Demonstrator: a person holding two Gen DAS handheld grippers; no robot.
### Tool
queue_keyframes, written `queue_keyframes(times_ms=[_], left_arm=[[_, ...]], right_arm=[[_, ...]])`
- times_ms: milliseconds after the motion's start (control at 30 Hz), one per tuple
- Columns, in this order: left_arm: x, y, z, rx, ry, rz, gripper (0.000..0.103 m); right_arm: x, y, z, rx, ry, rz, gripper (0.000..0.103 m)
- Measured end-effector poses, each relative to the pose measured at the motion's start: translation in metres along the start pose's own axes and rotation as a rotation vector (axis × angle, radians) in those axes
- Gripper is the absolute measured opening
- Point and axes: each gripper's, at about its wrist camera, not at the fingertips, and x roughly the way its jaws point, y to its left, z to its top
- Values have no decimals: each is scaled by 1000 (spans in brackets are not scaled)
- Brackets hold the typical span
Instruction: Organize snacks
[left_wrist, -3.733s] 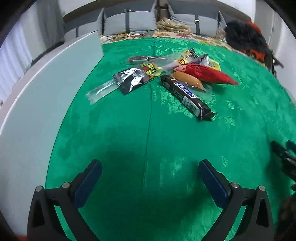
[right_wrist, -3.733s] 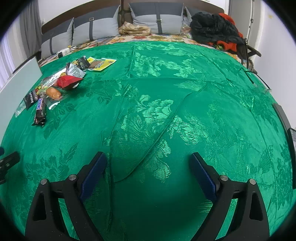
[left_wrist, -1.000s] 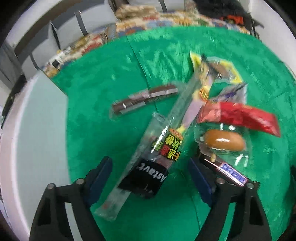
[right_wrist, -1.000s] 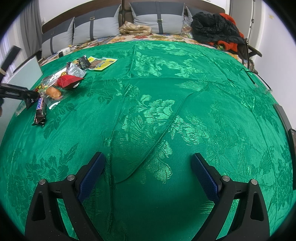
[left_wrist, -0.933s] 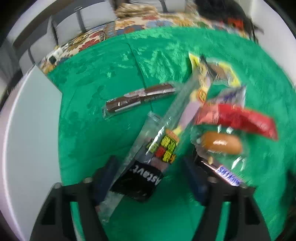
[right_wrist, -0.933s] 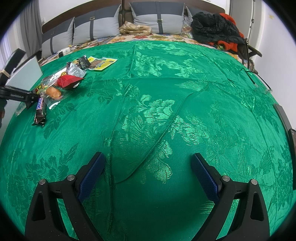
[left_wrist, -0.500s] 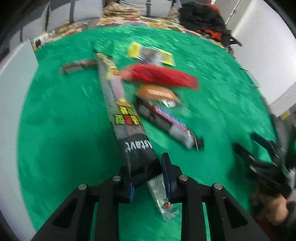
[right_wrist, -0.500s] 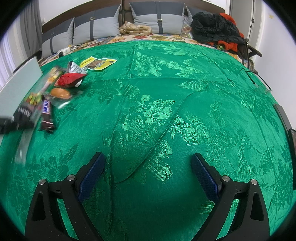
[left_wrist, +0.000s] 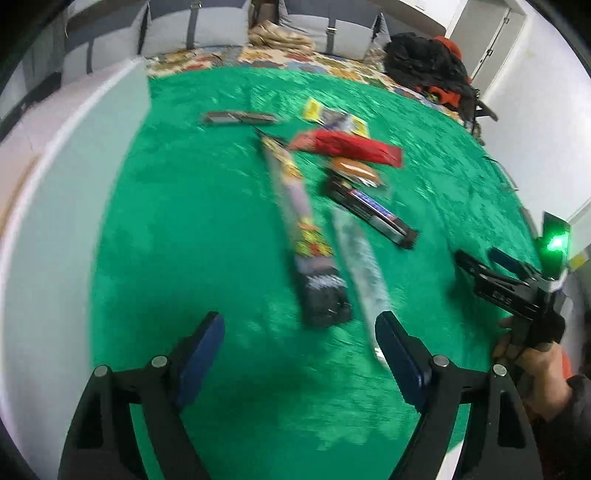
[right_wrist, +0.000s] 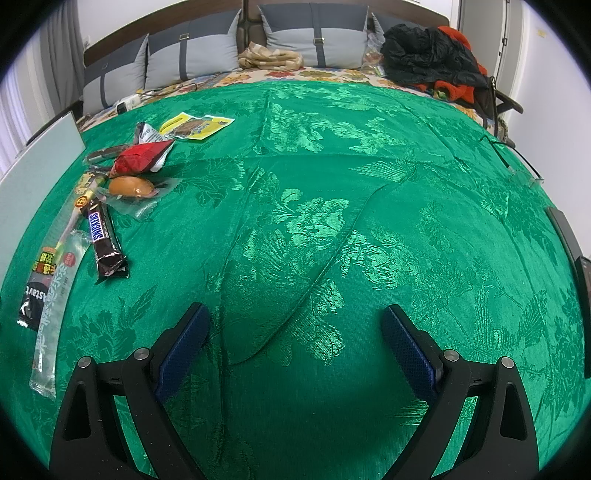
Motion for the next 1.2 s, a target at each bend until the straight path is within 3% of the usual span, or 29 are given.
queue_keyframes(times_ms=[133,300,467,567,633,700,733,867,1033,1100,1167,1200], left_arm=[[8,7,25,52,21,89,83],[30,-2,45,65,28,87,82],[67,-3,63,-25,49,105,82],[84,1,63,-68,60,141,76],[81,4,59,-79,24,146,68],[74,7,54,-80,7,117,31],[72,10,51,-90,10,87,24],[59,17,31,-103,30,53,18],[38,16,-3,-90,59,13,17],[31,14,-17,-76,62,5,21],[29,11,-24,-62,58,15,49],[27,9,-26,-58,49,11,57]], right_arm=[[0,0,0,0,0,0,96],[0,0,0,0,0,0,96],[0,0,0,0,0,0,96],[0,0,0,0,0,0,96],[0,0,0,0,0,0,96],[0,0,0,0,0,0,96],[0,0,0,0,0,0,96],[0,-1,0,0,0,0,96],[0,0,0,0,0,0,96],[0,0,0,0,0,0,96],[0,0,0,0,0,0,96],[0,-1,0,0,0,0,96]])
